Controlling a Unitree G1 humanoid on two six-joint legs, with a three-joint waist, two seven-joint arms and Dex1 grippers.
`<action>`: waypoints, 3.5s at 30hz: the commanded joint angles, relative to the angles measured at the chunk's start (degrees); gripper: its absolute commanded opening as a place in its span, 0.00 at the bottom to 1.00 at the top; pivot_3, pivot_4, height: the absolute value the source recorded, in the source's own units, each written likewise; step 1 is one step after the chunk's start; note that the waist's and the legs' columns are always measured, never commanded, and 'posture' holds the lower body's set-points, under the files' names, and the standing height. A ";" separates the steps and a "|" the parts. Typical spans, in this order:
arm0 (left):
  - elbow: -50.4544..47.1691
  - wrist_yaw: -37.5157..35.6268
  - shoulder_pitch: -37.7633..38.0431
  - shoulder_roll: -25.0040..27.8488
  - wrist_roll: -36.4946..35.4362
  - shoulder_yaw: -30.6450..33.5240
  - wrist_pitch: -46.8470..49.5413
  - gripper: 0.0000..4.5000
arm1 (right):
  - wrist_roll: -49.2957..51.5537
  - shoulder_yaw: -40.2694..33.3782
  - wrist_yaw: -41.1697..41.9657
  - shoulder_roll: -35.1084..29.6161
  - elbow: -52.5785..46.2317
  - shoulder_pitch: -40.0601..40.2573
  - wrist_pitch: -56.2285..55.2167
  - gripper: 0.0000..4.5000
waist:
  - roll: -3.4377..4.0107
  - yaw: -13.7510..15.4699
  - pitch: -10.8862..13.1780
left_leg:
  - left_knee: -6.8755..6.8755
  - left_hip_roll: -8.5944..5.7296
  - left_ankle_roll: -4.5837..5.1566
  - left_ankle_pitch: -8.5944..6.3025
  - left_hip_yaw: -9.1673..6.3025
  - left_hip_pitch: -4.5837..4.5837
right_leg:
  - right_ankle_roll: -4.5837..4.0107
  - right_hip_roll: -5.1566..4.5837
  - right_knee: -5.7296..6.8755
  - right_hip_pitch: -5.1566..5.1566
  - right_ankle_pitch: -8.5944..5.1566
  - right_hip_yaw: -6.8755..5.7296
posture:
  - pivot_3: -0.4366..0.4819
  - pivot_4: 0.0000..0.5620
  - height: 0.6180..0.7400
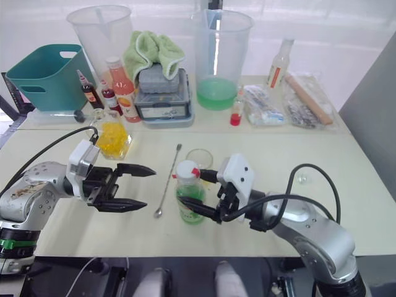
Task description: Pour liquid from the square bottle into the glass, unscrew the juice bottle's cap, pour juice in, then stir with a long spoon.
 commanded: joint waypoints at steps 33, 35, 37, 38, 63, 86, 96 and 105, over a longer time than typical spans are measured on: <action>-22.70 18.88 6.51 2.26 -4.75 5.64 5.97 1.00 | 23.15 -33.59 23.11 -24.68 17.15 4.87 8.82 0.99 | -0.04 1.45 0.02 | 0.09 -0.01 0.00 0.00 0.11 0.02 | 0.05 -0.05 -0.08 0.08 0.02 0.02 | 0.48 0.27 0.90; -22.79 19.87 4.88 1.81 -2.68 3.54 5.08 1.00 | 23.77 -34.01 22.54 -25.10 16.71 5.32 9.03 0.99 | -0.04 1.46 0.02 | 0.08 -0.03 0.00 0.00 0.11 0.01 | 0.06 -0.05 -0.09 0.08 0.02 0.03 | 0.48 0.27 0.90; -23.01 21.02 3.51 0.89 -1.75 1.71 5.11 1.00 | 24.34 -34.37 22.06 -25.53 16.49 5.57 9.22 0.99 | -0.04 1.45 0.02 | 0.08 -0.03 0.00 0.00 0.12 0.02 | 0.06 -0.05 -0.10 0.08 0.02 0.04 | 0.48 0.27 0.90; -23.28 21.34 2.97 0.21 -1.63 0.84 5.05 1.00 | 24.03 -34.30 22.00 -25.76 16.25 5.74 9.10 0.99 | -0.04 1.45 0.02 | 0.08 -0.03 0.00 0.00 0.11 0.02 | 0.06 -0.05 -0.10 0.08 0.03 0.04 | 0.48 0.27 0.90; -16.25 25.20 -7.04 -11.89 6.09 -12.91 3.50 1.00 | 26.52 -37.74 19.20 -24.60 8.51 12.58 7.08 0.99 | -0.04 1.88 0.02 | 0.16 -0.09 0.00 0.00 0.07 0.00 | 0.15 -0.06 -0.12 0.18 0.07 0.05 | 0.48 0.27 0.90; -13.29 20.66 -10.55 -14.62 6.22 -13.99 3.05 0.28 | 26.38 -34.71 15.33 -23.42 5.39 12.73 3.20 1.00 | -0.05 2.08 0.01 | 0.17 -0.10 0.00 0.00 0.07 0.01 | 0.17 -0.05 -0.12 0.19 0.09 0.07 | 0.48 0.27 0.90; -12.66 19.00 -11.24 -14.22 6.50 -14.82 3.68 0.28 | 24.47 -14.10 1.68 -17.03 3.12 -5.78 3.88 1.00 | -0.05 1.73 0.01 | 0.17 -0.09 0.00 0.00 0.05 -0.01 | 0.16 -0.05 -0.12 0.16 0.09 0.07 | 0.48 0.27 0.90; -11.99 18.03 -11.31 -14.02 7.34 -15.42 3.19 0.28 | 16.77 -6.62 -1.85 -12.30 4.94 -12.79 3.11 0.88 | -0.04 1.86 0.01 | 0.17 -0.09 0.00 0.00 0.04 -0.05 | 0.15 -0.05 -0.12 0.12 0.10 0.07 | 0.48 0.27 0.90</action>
